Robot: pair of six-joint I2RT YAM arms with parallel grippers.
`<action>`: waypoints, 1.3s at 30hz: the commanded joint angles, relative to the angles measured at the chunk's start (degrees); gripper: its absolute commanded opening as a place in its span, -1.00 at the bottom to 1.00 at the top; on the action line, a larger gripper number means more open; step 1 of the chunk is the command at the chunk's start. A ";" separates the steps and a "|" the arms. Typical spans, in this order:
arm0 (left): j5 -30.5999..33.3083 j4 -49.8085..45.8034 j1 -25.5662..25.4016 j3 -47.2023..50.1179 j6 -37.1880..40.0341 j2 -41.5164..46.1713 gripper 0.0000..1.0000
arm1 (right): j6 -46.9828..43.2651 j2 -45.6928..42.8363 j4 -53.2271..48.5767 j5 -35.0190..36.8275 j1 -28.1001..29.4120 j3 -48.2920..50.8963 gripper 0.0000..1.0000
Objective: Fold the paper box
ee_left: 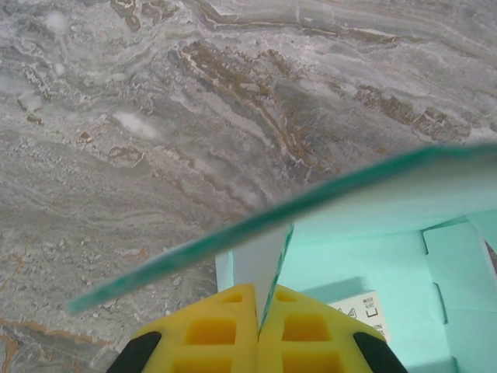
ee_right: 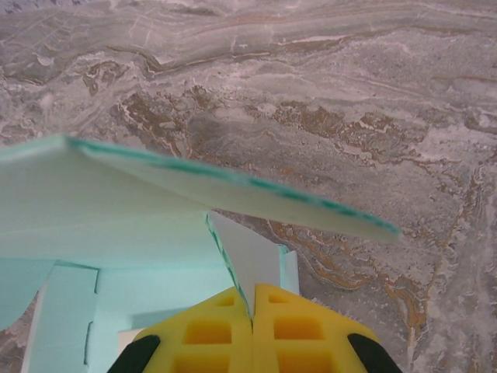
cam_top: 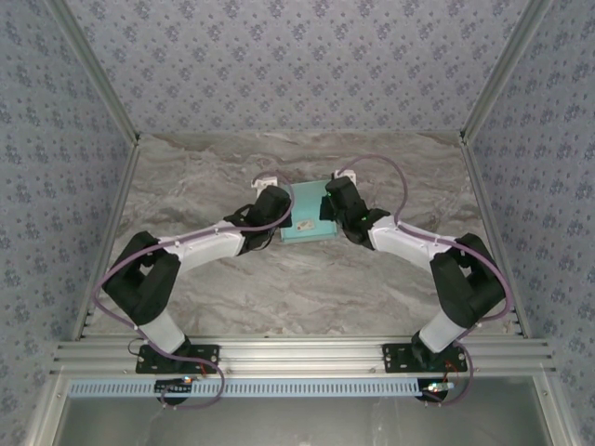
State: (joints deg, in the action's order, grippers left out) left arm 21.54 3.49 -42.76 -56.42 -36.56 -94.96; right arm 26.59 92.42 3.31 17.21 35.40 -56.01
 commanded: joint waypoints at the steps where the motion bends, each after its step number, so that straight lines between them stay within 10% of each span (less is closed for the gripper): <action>1: 3.48 7.14 -0.83 2.06 -0.78 -0.23 -0.91 | 2.76 1.27 3.47 0.24 0.20 1.51 -0.90; 39: 10.64 29.07 -7.43 23.89 7.82 5.69 -0.58 | 7.65 -1.17 14.47 17.63 11.62 19.54 -0.87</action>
State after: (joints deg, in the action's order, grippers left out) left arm 32.25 32.51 -49.91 -33.01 -29.04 -92.60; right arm 32.42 90.21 21.23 31.77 46.65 -37.54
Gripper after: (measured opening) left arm 0.205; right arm 0.065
